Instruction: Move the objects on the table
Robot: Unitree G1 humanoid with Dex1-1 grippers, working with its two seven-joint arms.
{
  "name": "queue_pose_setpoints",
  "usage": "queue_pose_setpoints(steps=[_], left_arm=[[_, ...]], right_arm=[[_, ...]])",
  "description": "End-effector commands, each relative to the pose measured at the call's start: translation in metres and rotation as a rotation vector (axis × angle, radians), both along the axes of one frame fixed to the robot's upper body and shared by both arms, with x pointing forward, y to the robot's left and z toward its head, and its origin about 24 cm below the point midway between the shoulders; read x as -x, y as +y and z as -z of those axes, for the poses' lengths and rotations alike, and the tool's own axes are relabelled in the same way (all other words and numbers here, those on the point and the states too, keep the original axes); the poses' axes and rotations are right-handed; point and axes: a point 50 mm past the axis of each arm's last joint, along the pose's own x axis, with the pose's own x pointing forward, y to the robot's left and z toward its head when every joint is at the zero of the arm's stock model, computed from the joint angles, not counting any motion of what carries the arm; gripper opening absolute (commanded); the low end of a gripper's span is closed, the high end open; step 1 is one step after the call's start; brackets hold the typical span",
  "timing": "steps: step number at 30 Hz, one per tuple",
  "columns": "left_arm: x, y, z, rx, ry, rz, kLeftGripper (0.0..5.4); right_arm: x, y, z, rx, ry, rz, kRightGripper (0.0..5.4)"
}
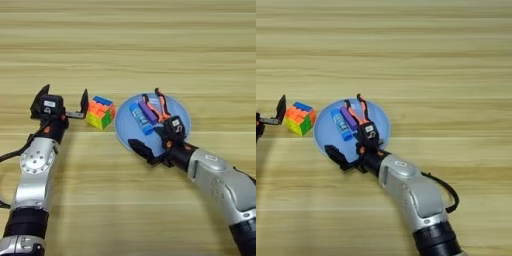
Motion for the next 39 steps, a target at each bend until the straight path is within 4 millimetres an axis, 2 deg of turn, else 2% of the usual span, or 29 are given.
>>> queue_pose_setpoints(steps=[1,8,14,26,33,39], left_arm=[[0.0,-0.001,0.002,-0.002,0.008,0.005,5.37],[0.0,-0.002,0.002,0.002,0.008,0.004,5.37],[0.0,-0.002,0.002,0.008,0.01,0.005,5.37],[-0.001,-0.002,0.003,0.015,0.01,0.007,5.37],[-0.001,-0.001,0.003,0.014,0.01,0.003,5.37],[-0.001,-0.001,0.003,0.015,0.012,0.004,5.37]], right_arm=[[-0.008,0.002,0.003,0.021,-0.008,0.014,5.4],[-0.016,0.002,0.015,0.041,0.023,0.026,5.4],[-0.018,0.002,0.011,0.05,-0.017,0.035,5.4],[-0.019,0.001,0.015,0.039,0.016,0.035,5.4],[-0.026,0.001,0.023,0.048,0.043,0.05,5.4],[-0.025,-0.001,0.02,0.043,0.024,0.05,5.4]])
